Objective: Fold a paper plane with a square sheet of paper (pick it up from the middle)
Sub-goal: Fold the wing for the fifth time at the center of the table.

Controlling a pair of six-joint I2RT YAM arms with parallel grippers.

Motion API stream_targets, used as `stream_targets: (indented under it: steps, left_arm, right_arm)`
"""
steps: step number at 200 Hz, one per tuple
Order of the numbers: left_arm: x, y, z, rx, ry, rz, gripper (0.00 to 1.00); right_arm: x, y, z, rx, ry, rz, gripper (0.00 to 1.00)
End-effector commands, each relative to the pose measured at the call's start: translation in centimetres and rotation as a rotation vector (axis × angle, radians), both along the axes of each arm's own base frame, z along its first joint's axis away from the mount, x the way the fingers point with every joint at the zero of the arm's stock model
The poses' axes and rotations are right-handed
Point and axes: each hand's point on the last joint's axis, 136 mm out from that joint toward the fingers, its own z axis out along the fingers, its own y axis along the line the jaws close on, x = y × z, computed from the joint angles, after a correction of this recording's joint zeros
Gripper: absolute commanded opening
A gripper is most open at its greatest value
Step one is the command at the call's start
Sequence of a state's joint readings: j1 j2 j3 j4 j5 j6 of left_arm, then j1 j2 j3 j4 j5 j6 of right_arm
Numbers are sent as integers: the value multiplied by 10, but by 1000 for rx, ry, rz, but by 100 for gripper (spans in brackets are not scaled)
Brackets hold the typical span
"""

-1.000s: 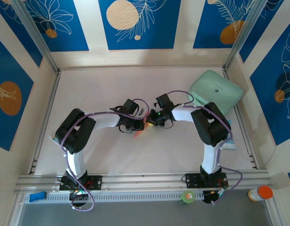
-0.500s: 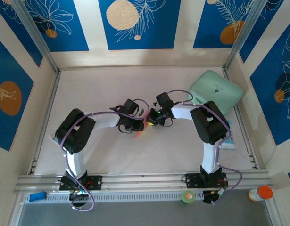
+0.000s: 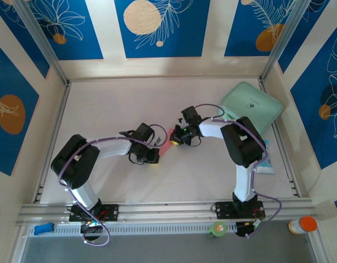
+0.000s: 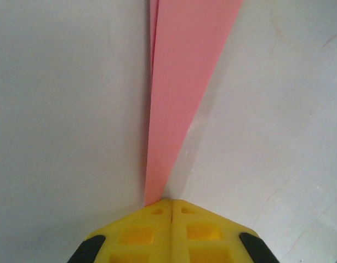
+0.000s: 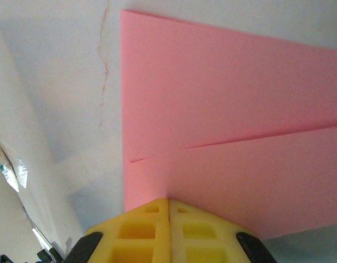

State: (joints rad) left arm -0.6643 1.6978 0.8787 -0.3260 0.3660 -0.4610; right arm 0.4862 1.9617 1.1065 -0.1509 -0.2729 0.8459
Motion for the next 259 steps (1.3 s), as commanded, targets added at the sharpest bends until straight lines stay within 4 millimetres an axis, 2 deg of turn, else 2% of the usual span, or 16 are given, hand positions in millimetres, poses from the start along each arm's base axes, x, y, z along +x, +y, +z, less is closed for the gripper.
stream_targets:
  steps: [1, 18, 34, 71, 85, 108, 130, 150, 176, 219, 259]
  left_arm:
    - [-33, 21, -14, 87, 90, -41, 1]
    - [-35, 28, -16, 122, 88, -39, 0]
    - [-27, 26, -4, 112, 47, -36, 0]
    - [15, -1, 46, -7, -127, -7, 5]
    - [34, -11, 55, -44, -182, 10, 5]
    - [59, -28, 50, -62, -204, 15, 4]
    - [69, -39, 40, -64, -184, -3, 3]
    - [69, -42, 27, -54, -155, -12, 1]
    - [60, -34, 7, -13, -111, -12, 0]
    - [33, -4, -24, 68, -44, 14, 0]
    - [5, 10, -37, 57, 32, 35, 0]
  right_arm:
    - [-13, -38, -50, -192, 96, -66, 5]
    - [-13, -37, -50, -191, 94, -60, 5]
    - [-12, -37, -48, -189, 85, -51, 5]
    - [-11, -27, -38, -153, 45, 20, 5]
    - [-14, -24, -39, -145, 43, 43, 6]
    - [-18, -20, -43, -133, 56, 59, 6]
    - [-20, -18, -44, -123, 66, 64, 6]
    - [-18, -18, -44, -126, 67, 65, 6]
    - [-16, -19, -44, -127, 67, 64, 6]
    - [-16, -26, -49, -144, 81, 47, 5]
    - [-16, -31, -53, -157, 93, 47, 6]
